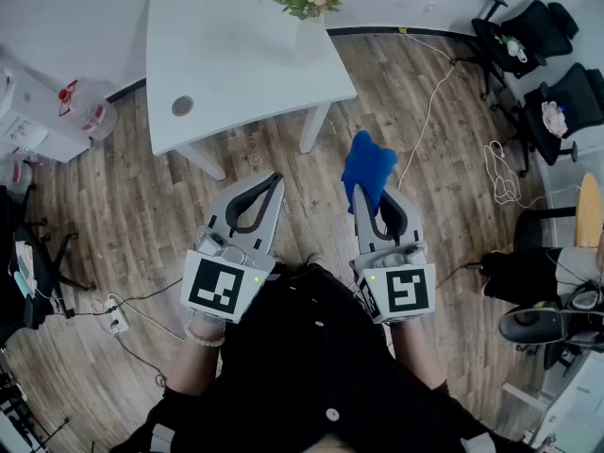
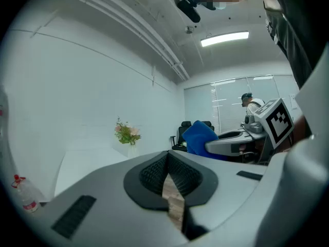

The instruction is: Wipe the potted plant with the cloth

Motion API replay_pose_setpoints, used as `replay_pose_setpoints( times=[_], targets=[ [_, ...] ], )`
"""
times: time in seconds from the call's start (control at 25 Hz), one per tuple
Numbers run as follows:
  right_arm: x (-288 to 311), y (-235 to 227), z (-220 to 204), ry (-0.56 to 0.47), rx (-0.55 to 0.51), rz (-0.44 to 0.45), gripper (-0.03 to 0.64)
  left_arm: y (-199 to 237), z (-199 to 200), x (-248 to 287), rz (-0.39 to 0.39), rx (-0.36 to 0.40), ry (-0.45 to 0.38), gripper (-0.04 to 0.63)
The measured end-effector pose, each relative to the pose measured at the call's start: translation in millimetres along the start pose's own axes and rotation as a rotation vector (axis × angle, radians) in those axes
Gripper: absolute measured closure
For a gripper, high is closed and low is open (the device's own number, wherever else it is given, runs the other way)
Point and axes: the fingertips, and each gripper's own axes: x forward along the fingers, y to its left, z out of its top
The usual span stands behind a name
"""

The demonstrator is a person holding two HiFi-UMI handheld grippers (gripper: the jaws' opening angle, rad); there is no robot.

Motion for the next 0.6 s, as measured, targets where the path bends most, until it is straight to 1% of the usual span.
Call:
replay_pose_setpoints(
  times=[0.4, 0.6],
  targets=[
    [-1.0, 6.3, 0.3, -0.001, -0.006, -0.008, 0.535, 2.4, -0.2, -6.4, -0.006, 0.008, -0.012, 0.581],
    [-2.7, 11.5, 5.1, -0.03, 0.022, -0.008, 0.535, 4.9, -0.1, -12.5, -0.008, 0.009, -0.019, 0.581]
  ],
)
